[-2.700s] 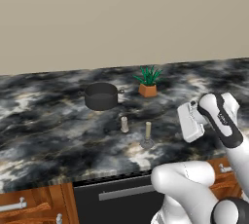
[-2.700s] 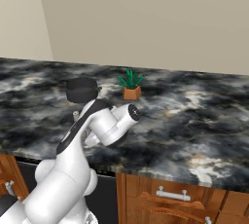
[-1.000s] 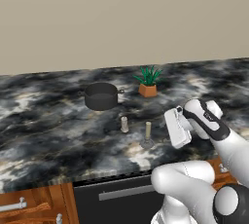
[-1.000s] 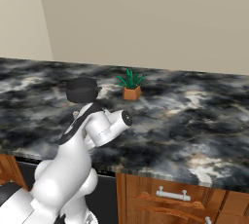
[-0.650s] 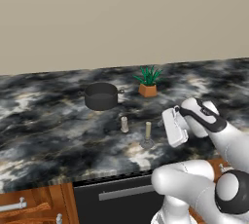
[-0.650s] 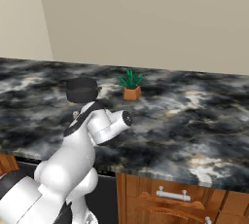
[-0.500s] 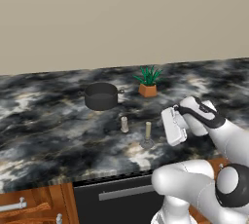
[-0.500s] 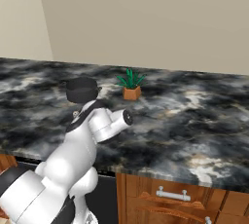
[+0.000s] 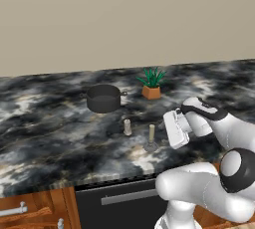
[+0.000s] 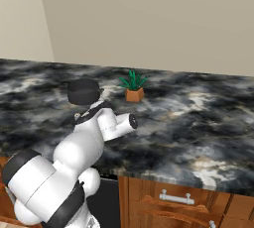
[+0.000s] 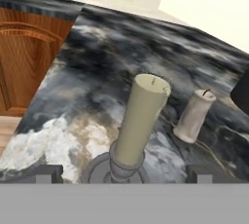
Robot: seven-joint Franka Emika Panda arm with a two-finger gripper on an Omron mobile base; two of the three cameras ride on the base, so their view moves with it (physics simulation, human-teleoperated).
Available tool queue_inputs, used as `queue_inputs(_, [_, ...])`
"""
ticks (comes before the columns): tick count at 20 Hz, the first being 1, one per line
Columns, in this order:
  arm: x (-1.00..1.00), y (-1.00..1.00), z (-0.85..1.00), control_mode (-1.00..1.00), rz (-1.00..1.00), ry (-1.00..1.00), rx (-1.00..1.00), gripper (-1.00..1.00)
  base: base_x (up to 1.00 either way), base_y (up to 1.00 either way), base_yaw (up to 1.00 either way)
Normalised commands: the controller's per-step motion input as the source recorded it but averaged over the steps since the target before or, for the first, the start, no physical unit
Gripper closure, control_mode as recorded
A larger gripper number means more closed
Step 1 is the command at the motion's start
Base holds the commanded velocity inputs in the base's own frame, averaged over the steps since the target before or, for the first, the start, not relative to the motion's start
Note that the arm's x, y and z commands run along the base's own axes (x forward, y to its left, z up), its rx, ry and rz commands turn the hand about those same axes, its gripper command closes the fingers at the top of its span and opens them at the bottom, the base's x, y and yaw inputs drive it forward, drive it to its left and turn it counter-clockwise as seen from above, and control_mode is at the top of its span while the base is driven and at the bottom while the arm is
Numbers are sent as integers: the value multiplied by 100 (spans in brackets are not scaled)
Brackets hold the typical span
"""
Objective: Pick the candle and candle from the dining table and place them in the open cabinet. Close the cabinet after placing the objects.
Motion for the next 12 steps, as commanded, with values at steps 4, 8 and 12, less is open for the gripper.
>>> queue_inputs(4, [6,3,-29,-100,5,0,12,-100,0,0,0])
queue_inputs(8, [2,4,-15,-100,4,0,11,-100,0,0,0])
queue_inputs(12, [0,3,0,-100,3,0,8,-100,0,0,0])
